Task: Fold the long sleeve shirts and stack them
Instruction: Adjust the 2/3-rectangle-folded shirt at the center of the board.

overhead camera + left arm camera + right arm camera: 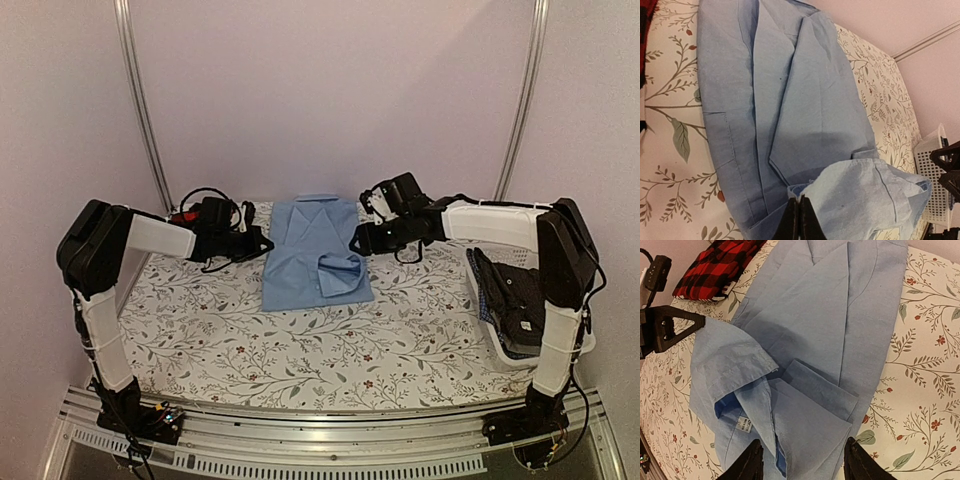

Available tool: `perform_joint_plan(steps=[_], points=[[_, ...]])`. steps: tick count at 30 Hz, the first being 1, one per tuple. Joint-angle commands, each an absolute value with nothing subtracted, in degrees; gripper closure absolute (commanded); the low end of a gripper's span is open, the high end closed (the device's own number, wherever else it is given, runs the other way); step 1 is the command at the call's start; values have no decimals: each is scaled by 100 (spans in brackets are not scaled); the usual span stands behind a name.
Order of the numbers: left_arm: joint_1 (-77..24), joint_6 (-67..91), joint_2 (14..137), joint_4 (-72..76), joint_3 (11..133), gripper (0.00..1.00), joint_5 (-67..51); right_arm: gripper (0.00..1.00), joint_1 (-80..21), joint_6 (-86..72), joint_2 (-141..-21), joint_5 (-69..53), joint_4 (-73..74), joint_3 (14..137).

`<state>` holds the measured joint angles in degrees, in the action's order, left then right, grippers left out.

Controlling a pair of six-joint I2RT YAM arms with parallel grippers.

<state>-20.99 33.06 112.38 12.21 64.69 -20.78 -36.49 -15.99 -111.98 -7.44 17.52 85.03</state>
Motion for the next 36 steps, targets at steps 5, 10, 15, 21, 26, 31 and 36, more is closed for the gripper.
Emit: perform_joint_plan(steps=[5, 10, 15, 21, 26, 31, 36], points=[[-2121, 3321, 11094, 1351, 6565, 100, -2163, 50, -3718, -1222, -11323, -970, 2123, 8661], [-2123, 3312, 11116, 1358, 6596, 100, -2200, 56, -3727, -1111, -11497, -1019, 2258, 8847], [-2130, 3306, 11136, 1379, 6625, 100, -2223, 60, -3768, -1039, -11663, -1067, 2344, 9043], [-2127, 3294, 11112, 1374, 6645, 100, -2264, 67, -3797, -1024, -11802, -1111, 2403, 9157], [-2137, 3283, 11059, 1414, 6583, 100, -2299, 77, -3832, -1026, -11817, -1059, 2492, 9148], [-2140, 3249, 10961, 1488, 6486, 100, -2325, 86, -3850, -1019, -11745, -892, 2529, 9040], [-2157, 3243, 10828, 1655, 6329, 100, -2395, 93, -3919, -1083, -11644, -701, 2510, 8930]])
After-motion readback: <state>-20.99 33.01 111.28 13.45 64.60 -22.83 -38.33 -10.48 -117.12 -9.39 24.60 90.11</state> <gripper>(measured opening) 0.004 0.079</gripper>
